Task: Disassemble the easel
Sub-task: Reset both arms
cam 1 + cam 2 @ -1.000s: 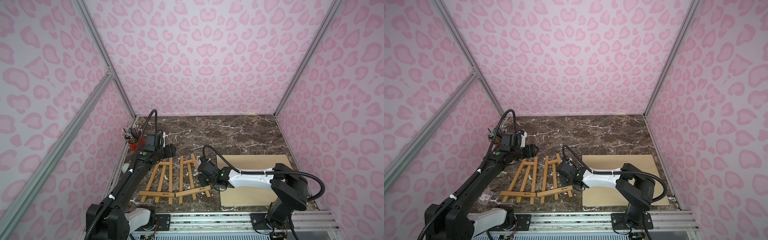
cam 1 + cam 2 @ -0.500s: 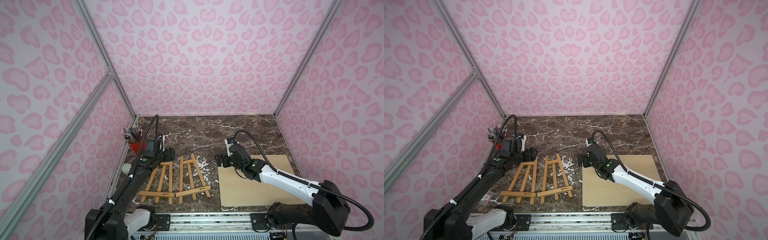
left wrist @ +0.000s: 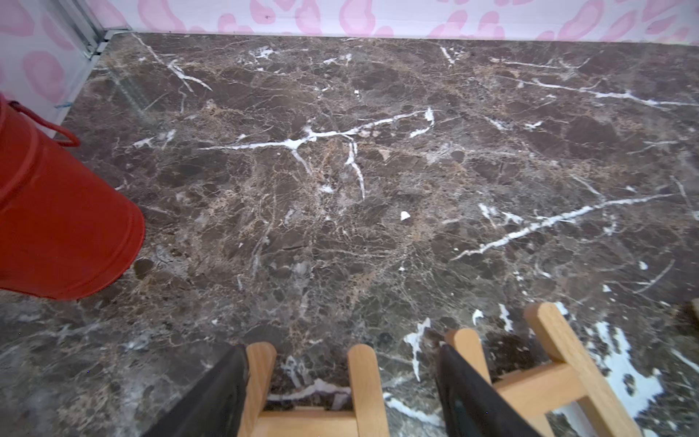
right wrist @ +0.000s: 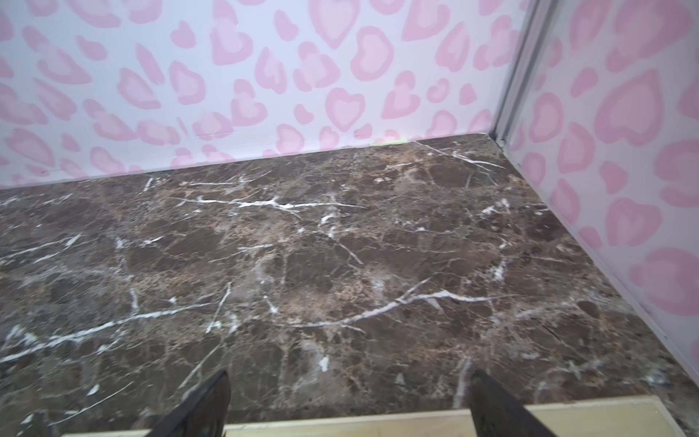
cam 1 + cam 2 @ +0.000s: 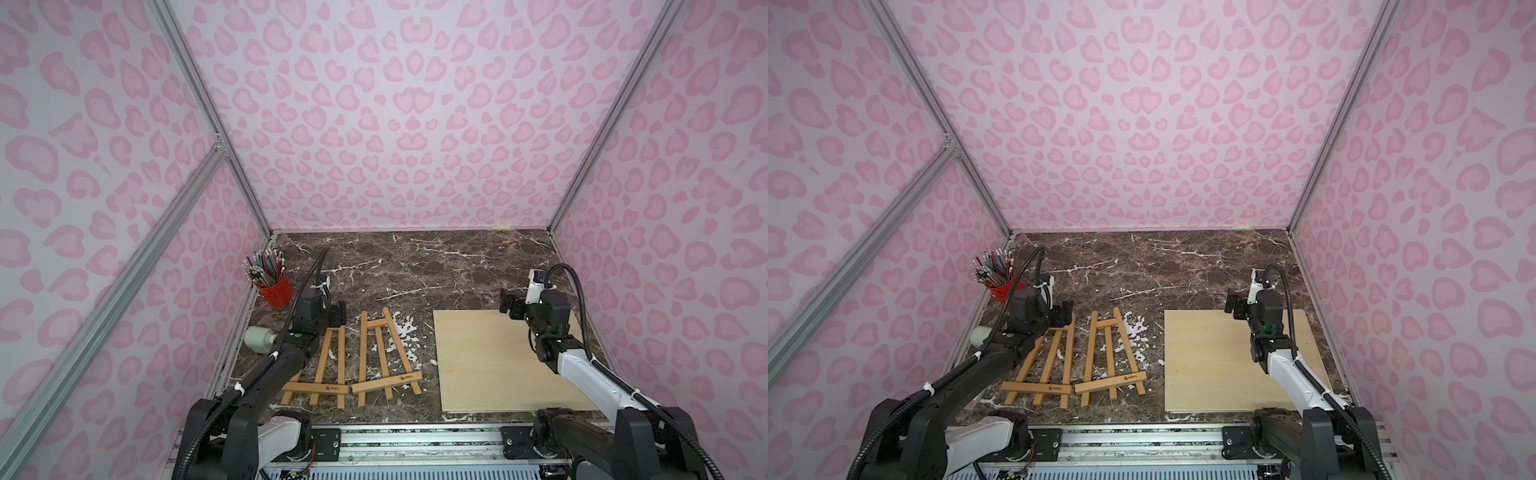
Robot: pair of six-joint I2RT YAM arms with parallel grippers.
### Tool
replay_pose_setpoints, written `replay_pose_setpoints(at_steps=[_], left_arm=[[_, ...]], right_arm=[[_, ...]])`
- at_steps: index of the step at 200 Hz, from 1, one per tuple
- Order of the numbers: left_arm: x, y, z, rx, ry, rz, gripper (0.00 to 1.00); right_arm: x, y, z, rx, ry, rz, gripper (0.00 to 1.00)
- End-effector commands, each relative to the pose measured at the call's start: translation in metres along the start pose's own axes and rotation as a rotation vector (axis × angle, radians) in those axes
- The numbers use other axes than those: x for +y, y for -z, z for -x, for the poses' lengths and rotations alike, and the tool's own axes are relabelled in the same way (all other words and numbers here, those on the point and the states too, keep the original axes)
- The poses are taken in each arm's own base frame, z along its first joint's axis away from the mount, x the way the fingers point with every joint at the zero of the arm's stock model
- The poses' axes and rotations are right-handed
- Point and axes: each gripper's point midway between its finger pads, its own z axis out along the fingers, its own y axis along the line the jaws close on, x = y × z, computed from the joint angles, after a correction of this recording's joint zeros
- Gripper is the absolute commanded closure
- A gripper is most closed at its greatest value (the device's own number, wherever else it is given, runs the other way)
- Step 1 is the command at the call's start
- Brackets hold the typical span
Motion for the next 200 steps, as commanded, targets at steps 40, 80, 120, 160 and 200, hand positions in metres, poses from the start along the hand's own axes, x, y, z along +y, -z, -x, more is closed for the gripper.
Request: replay_pose_setpoints(at_steps=[40,80,120,160,200], left_arm=[[0.006,-0.019,0.032,-0.189,-0.126,0.053,0.2],[0.002,-0.031,0.016,-0.182,-0.131,0.021,0.22],[-0.004,-0.04,0.01,-0.143,-0.164,-0.007,0.25],[0.012,-0.03,0.014,-0.218,-0.216,0.08,0.23],[0.018,-0.05,0.017,-0.214,-0.223,0.095,0.24]], right_arm=[[-0.008,-0.01,0.02,-0.209,0.069,0.006,0.01],[-0.012,-0.017,0.006,-0.231,0.091,-0.005,0.01],[-0.008,-0.02,0.008,-0.272,0.106,0.021,0.01],[0.0,-0.022,-0.002,-0.284,0.133,0.059,0.01],[-0.005,-0.02,-0.004,-0.3,0.118,0.026,0.01]])
